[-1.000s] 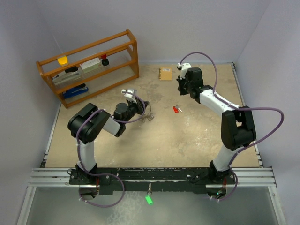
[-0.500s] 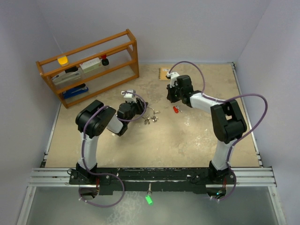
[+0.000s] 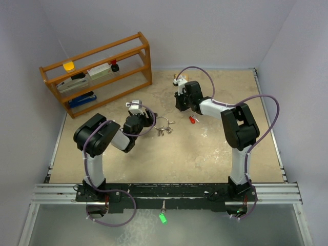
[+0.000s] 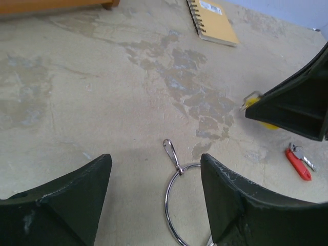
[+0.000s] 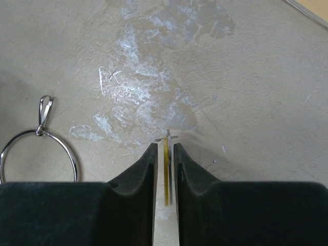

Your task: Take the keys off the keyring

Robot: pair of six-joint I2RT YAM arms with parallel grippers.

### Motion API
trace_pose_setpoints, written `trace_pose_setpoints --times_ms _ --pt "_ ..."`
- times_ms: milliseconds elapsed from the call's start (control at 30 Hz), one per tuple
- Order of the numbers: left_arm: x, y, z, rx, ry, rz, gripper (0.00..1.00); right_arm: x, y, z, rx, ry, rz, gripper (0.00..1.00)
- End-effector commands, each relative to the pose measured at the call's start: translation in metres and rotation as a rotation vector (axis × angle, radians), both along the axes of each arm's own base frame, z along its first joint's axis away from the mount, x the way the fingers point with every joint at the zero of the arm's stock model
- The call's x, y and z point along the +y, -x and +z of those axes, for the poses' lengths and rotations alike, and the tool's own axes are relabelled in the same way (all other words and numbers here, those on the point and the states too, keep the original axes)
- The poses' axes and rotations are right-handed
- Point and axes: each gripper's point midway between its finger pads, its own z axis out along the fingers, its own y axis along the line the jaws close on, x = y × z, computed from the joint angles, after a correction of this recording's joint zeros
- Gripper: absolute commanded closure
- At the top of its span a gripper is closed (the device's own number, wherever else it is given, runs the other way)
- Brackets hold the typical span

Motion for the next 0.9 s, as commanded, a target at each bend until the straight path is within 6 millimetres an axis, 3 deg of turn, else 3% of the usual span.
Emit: trace_pose_setpoints --times_ms 0,200,300,433,633,867 --pt "0.013 -0.005 0.036 -0.068 -0.047 0.050 0.32 0.006 -0.018 0.017 -0.061 -0.023 0.001 0.68" --pt "0.025 0.002 0.046 -0.050 -0.082 0.078 0.29 0.009 -0.017 0.008 -0.036 -0.033 0.002 0.61" --pt "0.026 0.007 0.051 -0.055 -0.110 0.062 0.29 0.009 -0.014 0.016 -0.056 -0.043 0.009 0.61" --pt "0.037 0.012 0.064 -0.076 -0.135 0.094 0.28 0.009 -0.012 0.043 -0.120 -0.052 0.027 0.61" --pt "0.068 0.014 0.087 -0.071 -0.209 0.232 0.27 -0.001 -0.014 0.099 -0.264 -0.047 0.011 0.61" --pt "0.104 0.023 0.099 -0.039 -0.320 0.375 0.25 -0.046 0.008 0.158 -0.459 -0.027 -0.142 0.58"
